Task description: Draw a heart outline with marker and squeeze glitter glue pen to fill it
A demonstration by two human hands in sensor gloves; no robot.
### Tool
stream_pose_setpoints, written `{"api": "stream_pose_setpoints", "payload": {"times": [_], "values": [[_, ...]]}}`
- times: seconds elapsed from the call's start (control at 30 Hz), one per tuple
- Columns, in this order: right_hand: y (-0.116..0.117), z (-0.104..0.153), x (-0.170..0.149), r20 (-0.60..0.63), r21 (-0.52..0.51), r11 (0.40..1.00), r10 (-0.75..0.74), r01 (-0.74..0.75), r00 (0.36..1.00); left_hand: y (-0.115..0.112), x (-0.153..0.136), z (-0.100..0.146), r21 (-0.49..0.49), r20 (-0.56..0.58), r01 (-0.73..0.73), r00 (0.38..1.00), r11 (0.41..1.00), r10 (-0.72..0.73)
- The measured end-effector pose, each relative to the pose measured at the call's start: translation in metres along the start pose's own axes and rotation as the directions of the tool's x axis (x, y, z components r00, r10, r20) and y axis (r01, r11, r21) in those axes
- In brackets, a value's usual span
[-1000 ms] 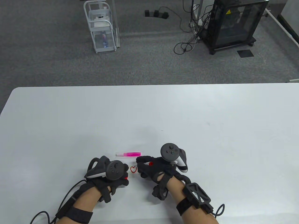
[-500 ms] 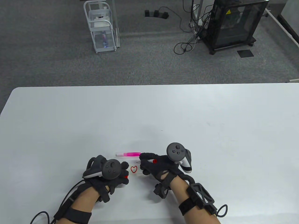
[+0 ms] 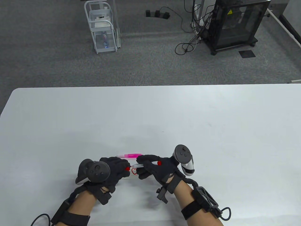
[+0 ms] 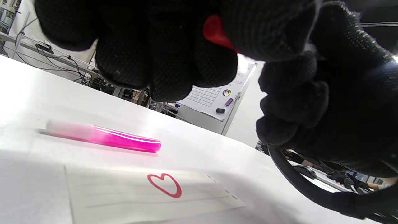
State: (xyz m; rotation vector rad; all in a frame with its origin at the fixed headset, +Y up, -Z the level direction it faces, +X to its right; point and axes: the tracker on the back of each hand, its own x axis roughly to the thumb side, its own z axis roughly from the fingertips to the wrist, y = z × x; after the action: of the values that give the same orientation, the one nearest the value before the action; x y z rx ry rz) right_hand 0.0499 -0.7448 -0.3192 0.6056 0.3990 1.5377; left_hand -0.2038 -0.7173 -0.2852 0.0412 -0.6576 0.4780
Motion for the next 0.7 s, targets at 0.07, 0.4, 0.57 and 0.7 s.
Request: {"api": "stream_pose_setpoints", "payload": {"times": [0.07, 0.4, 0.57, 0.7], "values": [[0.001, -0.001, -0.001, -0.009, 0.019, 1.000, -0.001, 0.001, 1.000, 0.000, 0.001, 0.000, 0.011, 0.004, 0.004, 1.000, 1.000, -0.004], [0.009, -0.004, -0.013, -0.057, 0.058, 0.992, -0.110, 0.113, 0.992, -0.008, 0.007, -0.003, 0.040, 0.034, -0.018, 0.999, 0.999, 0.016], [0.010, -0.004, -0.018, -0.064, 0.061, 0.988, -0.136, 0.140, 0.989, -0.010, 0.009, -0.003, 0.033, 0.038, 0.010, 0.999, 0.999, -0.012], [0.011, -0.004, -0.019, -0.070, 0.054, 0.982, -0.178, 0.182, 0.982, -0.008, 0.014, -0.002, 0.055, 0.048, 0.039, 0.998, 0.998, -0.042]]}}
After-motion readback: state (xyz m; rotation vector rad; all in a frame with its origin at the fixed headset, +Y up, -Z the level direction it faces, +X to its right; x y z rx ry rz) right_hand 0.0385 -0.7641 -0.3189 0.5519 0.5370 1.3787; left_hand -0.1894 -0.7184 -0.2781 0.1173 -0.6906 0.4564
